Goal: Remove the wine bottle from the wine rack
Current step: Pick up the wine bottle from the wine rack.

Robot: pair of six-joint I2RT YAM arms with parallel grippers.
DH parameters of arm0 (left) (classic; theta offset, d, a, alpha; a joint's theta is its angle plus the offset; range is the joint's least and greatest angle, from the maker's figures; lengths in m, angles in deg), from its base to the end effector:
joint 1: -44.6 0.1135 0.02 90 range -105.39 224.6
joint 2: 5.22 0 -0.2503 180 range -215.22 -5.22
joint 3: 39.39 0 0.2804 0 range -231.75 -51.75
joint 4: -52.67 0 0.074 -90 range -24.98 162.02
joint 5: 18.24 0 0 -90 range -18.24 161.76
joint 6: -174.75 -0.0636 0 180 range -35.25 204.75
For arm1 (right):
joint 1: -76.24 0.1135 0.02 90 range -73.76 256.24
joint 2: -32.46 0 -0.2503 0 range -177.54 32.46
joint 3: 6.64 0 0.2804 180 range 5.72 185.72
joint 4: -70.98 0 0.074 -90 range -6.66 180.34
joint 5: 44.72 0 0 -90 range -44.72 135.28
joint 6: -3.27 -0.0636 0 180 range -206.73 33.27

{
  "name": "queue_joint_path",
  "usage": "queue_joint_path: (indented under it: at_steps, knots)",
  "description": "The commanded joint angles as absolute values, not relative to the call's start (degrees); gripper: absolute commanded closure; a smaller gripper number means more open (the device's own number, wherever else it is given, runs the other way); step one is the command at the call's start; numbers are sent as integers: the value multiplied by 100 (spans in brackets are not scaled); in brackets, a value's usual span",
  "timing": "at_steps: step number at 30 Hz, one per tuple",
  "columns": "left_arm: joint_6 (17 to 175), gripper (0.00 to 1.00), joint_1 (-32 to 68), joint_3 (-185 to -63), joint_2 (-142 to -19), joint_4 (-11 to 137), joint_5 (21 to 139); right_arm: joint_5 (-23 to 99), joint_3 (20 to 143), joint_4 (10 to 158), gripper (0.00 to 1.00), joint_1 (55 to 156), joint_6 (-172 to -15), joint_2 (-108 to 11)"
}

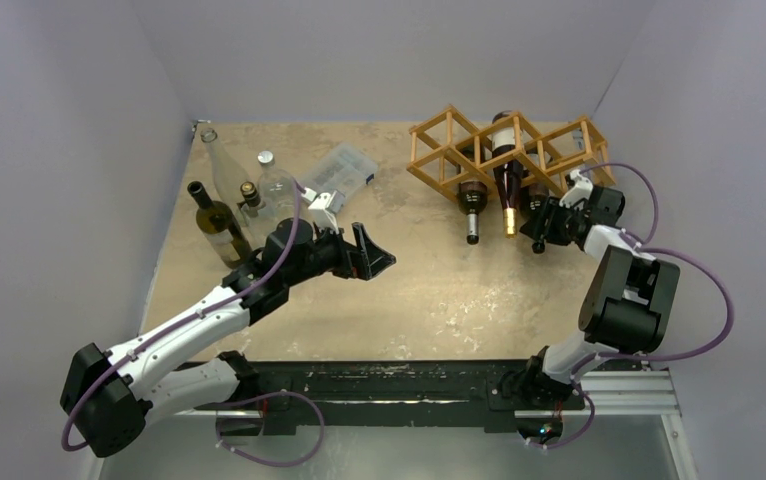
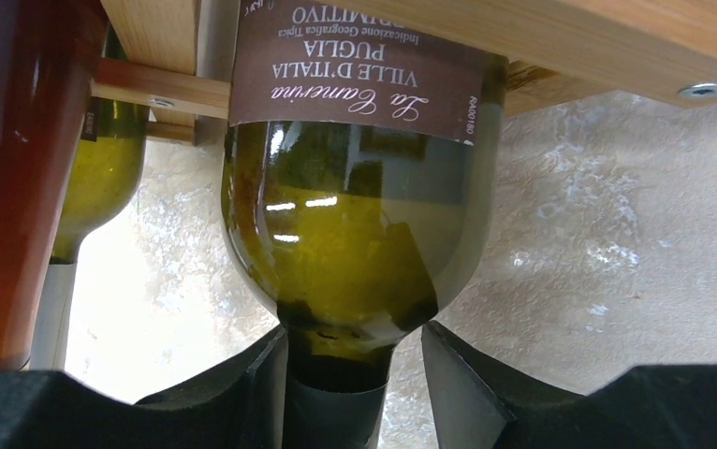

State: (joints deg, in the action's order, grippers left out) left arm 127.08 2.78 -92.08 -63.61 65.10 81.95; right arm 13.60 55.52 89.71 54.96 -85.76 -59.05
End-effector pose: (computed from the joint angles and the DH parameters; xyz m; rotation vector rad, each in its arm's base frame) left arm 0.2143 -0.2068 0.2563 0.1236 2.0544 -1.1335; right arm 0.3444 -0.0983 0.1309 0.1585 2.2947 0.4676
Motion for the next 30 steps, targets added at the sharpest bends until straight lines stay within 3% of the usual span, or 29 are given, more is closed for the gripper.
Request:
queue_joint_path:
  at_steps: [1, 11, 19, 25, 30]
  knots:
    - [12663, 0, 235, -9133, -6222, 6248, 8143, 1172, 5664, 8924, 45, 5518, -8629, -5934]
    - [12664, 0, 241, -9123, -6225, 6243, 8134, 1114, 5682, 8931, 55, 5517, -8629, -5948]
    - [12667, 0, 237, -9112, -6201, 6240, 8125, 1025, 5700, 8941, 85, 5506, -8629, -5762]
    - [12667, 0, 241, -9086, -6148, 6264, 8107, 991, 5646, 8912, 100, 5486, -8629, -5314]
    - [12667, 0, 236, -9081, -6114, 6274, 8107, 960, 5567, 8903, 100, 5463, -8629, -5091]
